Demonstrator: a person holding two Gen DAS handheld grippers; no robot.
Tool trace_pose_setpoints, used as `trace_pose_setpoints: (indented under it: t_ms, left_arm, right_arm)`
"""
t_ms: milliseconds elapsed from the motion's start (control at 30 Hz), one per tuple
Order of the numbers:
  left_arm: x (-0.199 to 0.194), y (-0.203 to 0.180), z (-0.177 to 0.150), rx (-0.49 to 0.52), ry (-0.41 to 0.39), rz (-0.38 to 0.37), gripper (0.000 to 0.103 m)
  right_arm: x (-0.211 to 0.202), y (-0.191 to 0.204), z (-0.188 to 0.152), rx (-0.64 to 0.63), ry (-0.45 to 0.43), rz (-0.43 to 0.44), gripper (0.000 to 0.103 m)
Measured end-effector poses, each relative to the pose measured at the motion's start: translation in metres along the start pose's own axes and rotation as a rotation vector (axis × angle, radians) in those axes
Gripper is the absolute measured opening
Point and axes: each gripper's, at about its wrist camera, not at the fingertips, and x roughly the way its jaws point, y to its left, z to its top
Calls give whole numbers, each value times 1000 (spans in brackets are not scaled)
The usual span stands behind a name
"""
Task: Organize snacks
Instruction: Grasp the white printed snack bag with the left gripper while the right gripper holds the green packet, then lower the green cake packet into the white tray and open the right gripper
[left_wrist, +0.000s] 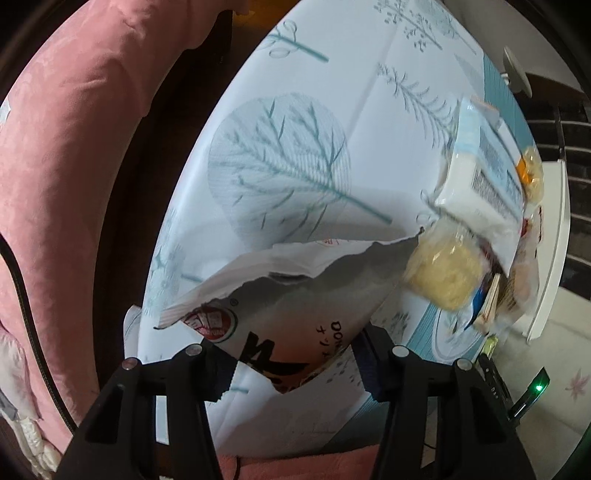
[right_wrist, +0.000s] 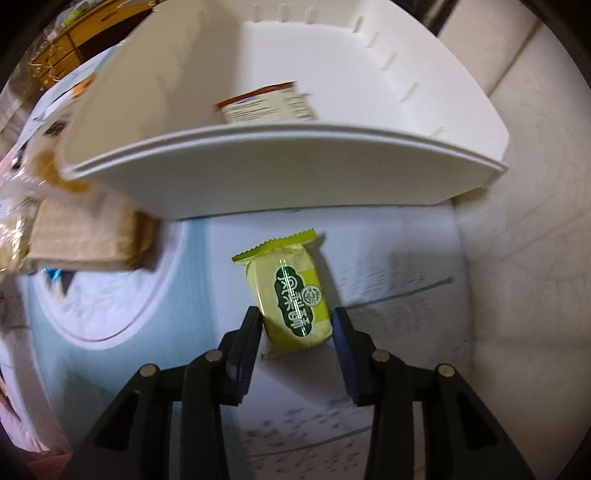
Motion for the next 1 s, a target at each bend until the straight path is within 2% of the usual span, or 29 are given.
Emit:
trace_pose_setpoints:
  t_ms: [267,533,733,1000]
  left_arm:
    - [-18,-6,-26,104,17,60,53]
    - [-49,-37,-48,201,8,70,53]
    - [-83,-81,-65,307,-48,47,53]
    - [-114,-165,-92,463,-95,50,53]
  right_arm:
    - [-30,41,-15,-9,-33,145,37]
    - [-57,79,-36,-57,-88,263,36]
    - [-79,75,-47,-79,-164,348,36]
    - [-114,60,-29,-96,-277,396,36]
